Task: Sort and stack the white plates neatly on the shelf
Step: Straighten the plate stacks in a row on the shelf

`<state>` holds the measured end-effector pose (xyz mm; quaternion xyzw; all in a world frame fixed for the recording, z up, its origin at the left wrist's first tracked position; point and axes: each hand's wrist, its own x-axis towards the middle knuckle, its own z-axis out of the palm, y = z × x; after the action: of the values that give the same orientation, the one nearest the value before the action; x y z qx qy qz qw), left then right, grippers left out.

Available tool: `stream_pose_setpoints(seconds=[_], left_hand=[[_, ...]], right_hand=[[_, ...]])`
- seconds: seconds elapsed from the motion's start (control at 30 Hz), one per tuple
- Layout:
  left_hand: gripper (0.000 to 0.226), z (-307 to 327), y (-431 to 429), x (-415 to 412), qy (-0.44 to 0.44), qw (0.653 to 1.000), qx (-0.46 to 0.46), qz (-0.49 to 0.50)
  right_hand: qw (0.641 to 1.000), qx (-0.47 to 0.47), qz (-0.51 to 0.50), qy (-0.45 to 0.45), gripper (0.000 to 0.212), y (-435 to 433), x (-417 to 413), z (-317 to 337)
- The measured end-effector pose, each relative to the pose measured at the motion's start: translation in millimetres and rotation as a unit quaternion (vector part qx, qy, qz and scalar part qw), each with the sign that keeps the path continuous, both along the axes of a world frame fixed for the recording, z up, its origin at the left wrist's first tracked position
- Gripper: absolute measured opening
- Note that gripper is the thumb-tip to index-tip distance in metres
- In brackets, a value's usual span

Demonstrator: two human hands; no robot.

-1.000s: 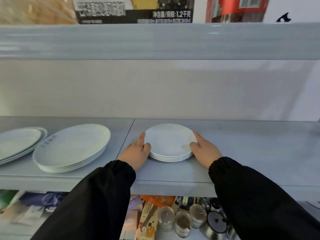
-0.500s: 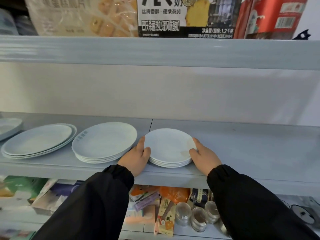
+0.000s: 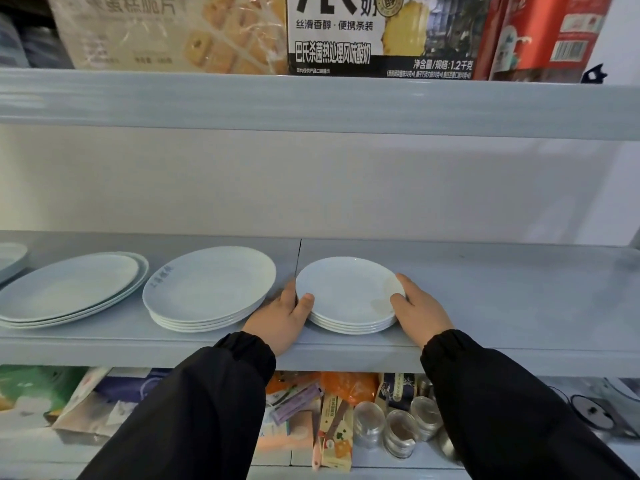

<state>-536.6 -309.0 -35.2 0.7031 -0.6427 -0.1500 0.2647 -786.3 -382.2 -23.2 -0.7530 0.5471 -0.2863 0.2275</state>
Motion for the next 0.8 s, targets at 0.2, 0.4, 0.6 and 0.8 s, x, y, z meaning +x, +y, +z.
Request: stream_pose_setpoints(seconds=[0.2, 0.4, 0.6, 0.8], left_hand=[[0.078, -6.8, 0.3, 2.7, -0.005, 1.0, -0.021, -0.008], [0.086, -13.5, -3.5, 4.3, -0.038, 0.999, -0.031, -0.008], [0.094, -13.2, -1.6, 4.8, -0.047, 0.998, -0.028, -0.014], [0.119, -13.1, 3.1, 3.8, -0.062, 0.997, -0.038, -0.026]], right_hand=[[1.0, 0.003, 0.007, 0.005, 0.045, 5.4, 4.3, 5.0], [1.0, 0.003, 0.001, 0.003, 0.048, 10.8, 7.2, 7.0], [1.0, 0.0, -0.014, 0.009, 0.055, 14.4, 8.6, 5.8], [0.999, 0.012, -0.018, 0.029, 0.058, 11.0, 7.2, 1.1]])
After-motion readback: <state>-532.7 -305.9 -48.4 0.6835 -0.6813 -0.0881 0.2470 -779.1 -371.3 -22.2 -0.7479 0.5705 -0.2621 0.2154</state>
